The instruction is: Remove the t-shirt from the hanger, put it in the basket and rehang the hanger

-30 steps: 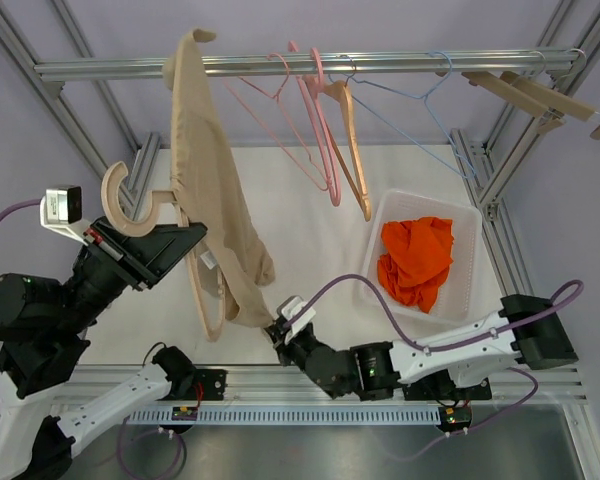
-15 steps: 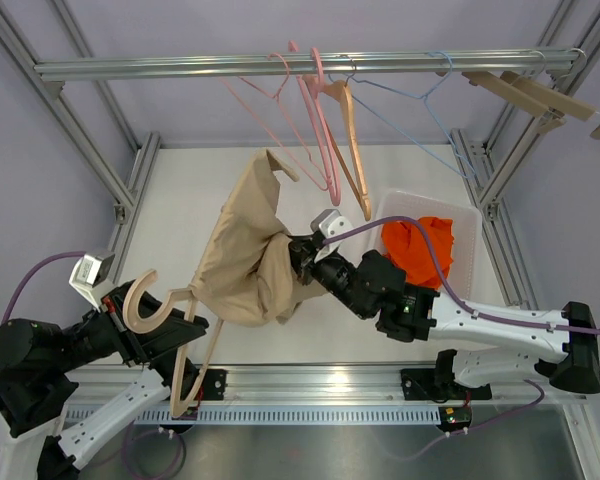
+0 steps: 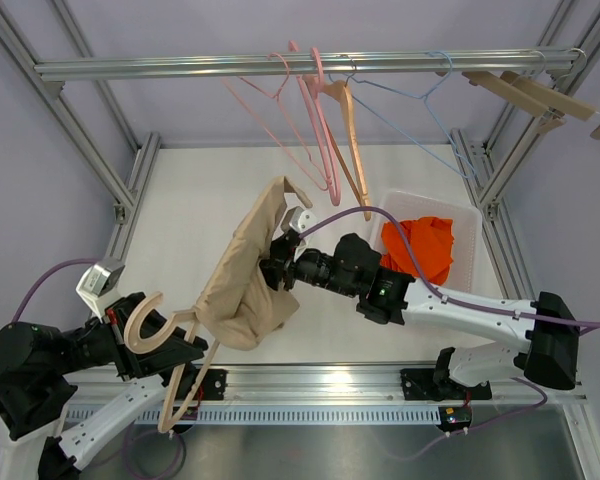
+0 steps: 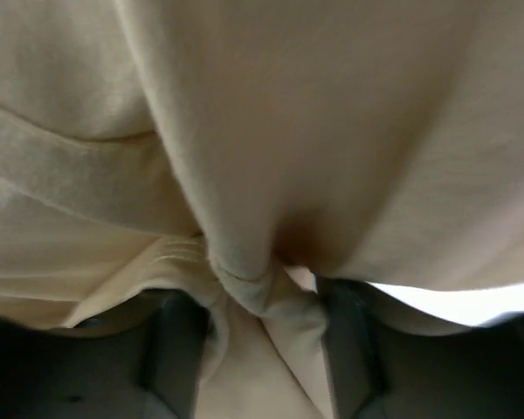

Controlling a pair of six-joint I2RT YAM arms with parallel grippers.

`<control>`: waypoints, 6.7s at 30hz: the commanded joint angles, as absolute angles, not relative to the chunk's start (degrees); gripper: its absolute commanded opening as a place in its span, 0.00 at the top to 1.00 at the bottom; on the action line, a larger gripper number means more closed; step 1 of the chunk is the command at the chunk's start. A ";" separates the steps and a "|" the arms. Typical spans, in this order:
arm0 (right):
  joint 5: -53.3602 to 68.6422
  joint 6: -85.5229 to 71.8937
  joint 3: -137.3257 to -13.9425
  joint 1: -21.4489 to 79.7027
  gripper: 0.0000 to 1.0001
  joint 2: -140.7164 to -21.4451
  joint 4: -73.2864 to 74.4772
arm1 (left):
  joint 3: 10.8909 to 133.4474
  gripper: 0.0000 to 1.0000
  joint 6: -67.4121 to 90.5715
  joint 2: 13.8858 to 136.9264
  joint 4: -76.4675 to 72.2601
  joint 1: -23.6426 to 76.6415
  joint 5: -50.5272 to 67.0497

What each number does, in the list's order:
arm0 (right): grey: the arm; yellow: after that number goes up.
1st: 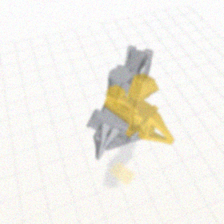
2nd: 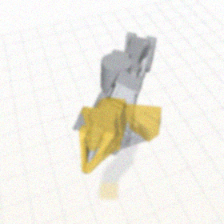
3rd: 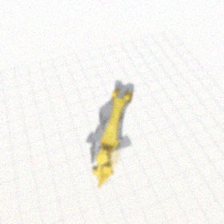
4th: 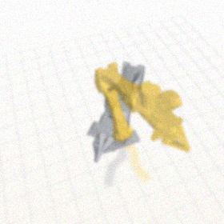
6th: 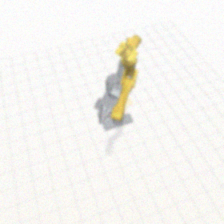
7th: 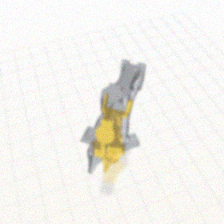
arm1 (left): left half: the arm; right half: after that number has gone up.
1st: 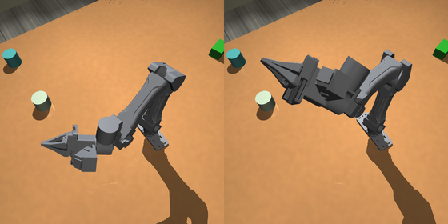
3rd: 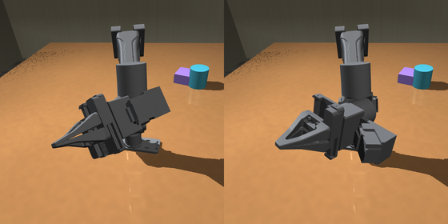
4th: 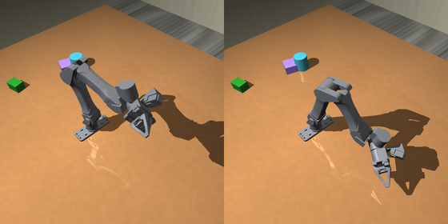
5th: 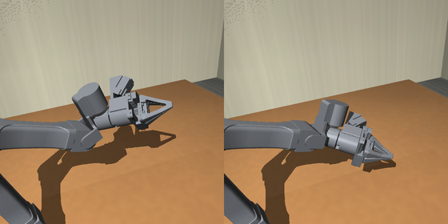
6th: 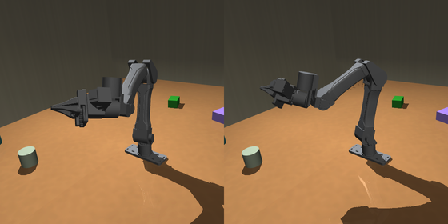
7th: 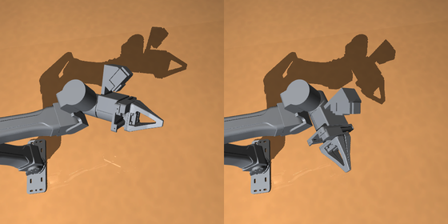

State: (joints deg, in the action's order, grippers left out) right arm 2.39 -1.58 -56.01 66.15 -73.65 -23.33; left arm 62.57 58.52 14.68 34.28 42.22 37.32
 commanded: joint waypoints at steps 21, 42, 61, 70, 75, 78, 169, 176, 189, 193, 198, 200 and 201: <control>-24.44 3.08 -71.70 65.74 1.00 -50.90 -10.64 | 64.51 1.00 40.45 11.69 55.96 43.68 33.32; -49.75 23.72 -105.12 60.40 1.00 -60.90 12.13 | 60.83 1.00 41.40 10.02 58.02 47.55 2.55; -52.63 -16.85 -45.86 33.49 1.00 -41.14 12.13 | 57.66 1.00 41.04 15.28 46.15 47.55 2.45; -49.66 -39.01 -34.64 29.62 0.71 -47.89 20.47 | 56.86 1.00 40.78 19.07 40.96 47.55 3.34; -45.10 -40.26 -34.27 29.53 0.28 -45.28 21.96 | 56.95 1.00 40.43 21.09 39.73 47.64 1.94; -42.37 -37.54 -39.53 29.44 0.10 -39.83 28.70 | 56.34 1.00 39.47 22.40 38.85 47.55 0.62; -1.85 -28.39 -49.92 29.53 0.00 -29.88 29.44 | 82.97 1.00 58.45 78.40 5.27 -4.04 41.40; -1.41 -28.30 -49.75 29.53 0.00 -31.64 28.30 | 84.81 1.00 62.65 82.44 1.94 -4.04 42.10; -2.11 -27.69 -49.83 29.53 0.01 -32.61 27.95 | 86.74 1.00 64.51 86.74 0.26 -4.22 42.54; -2.46 -27.86 -49.75 29.53 0.01 -31.91 28.04 | 91.13 1.00 65.56 88.59 0.62 -4.22 43.50; -2.55 -28.04 -49.31 29.53 0.01 -31.20 27.77 | 91.85 1.00 64.07 89.29 3.51 -4.22 42.37; -2.29 -28.12 -49.22 29.44 0.01 -31.29 27.69 | 91.41 1.00 63.37 89.73 3.87 -4.22 42.36; -2.11 -28.12 -49.13 29.53 0.01 -31.20 27.69 | 90.36 1.00 63.02 89.82 3.95 -4.13 42.19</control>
State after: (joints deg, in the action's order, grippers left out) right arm -3.42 -28.91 -49.45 29.65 -31.59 29.56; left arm 88.51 63.94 87.61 5.50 -3.84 41.30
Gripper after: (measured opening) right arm 0.993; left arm 0.202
